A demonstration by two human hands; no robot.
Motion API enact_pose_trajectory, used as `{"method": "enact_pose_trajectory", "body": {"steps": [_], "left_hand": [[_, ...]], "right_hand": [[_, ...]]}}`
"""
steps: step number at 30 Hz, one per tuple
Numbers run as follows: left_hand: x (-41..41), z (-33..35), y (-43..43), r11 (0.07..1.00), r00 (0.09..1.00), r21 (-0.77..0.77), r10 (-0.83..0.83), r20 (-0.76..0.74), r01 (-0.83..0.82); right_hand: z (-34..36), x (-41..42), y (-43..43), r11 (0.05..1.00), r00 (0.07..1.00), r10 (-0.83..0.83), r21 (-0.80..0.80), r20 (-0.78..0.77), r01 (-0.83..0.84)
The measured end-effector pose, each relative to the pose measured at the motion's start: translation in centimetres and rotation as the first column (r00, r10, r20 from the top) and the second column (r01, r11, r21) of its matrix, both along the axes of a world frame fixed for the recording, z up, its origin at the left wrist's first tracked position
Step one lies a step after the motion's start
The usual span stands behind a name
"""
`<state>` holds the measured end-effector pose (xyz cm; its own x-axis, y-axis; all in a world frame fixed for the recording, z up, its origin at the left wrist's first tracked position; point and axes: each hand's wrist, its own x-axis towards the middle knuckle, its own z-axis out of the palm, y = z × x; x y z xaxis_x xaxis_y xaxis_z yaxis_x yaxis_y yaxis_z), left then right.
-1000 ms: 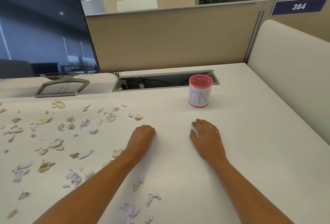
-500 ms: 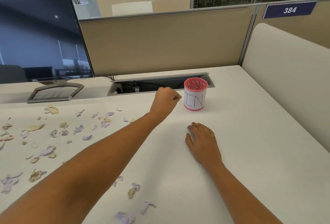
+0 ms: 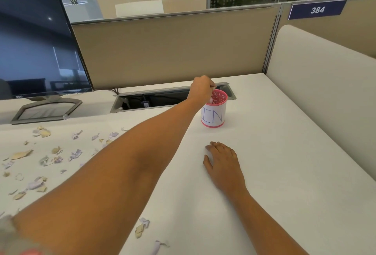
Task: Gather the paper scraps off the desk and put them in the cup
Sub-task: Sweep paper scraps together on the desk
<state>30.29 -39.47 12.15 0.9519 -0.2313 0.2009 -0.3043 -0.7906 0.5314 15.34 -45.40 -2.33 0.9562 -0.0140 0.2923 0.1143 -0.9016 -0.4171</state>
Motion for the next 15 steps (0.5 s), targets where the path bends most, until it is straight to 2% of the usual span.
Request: {"method": "enact_pose_trajectory", "body": {"steps": [3,6,9,12,15], "left_hand": [[-0.2,-0.7,0.1,0.998,1.000,-0.066,0.018,-0.025,-0.020],[-0.8,-1.4,1.0,0.978,0.997,-0.195,0.072,-0.010,-0.073],[-2.2,-2.9,2.9,0.947,0.988,-0.287,0.152,0.006,-0.144],[-3.5,-5.8,5.3,0.935,0.970,-0.260,0.240,-0.037,-0.241],[-4.6,-8.8,8.3,0.951,0.949,-0.058,0.297,-0.101,-0.304]], "right_hand": [[0.0,-0.1,0.1,1.000,0.999,-0.011,0.010,0.030,0.011],[0.0,-0.1,0.1,1.000,0.999,-0.012,0.009,0.041,0.011],[-0.1,0.0,0.0,1.000,1.000,0.005,-0.001,0.007,-0.005],[-0.1,0.2,-0.1,1.000,0.999,0.008,-0.012,-0.034,-0.008],[-0.2,0.2,-0.2,1.000,0.999,0.001,-0.013,-0.046,-0.002]]}}
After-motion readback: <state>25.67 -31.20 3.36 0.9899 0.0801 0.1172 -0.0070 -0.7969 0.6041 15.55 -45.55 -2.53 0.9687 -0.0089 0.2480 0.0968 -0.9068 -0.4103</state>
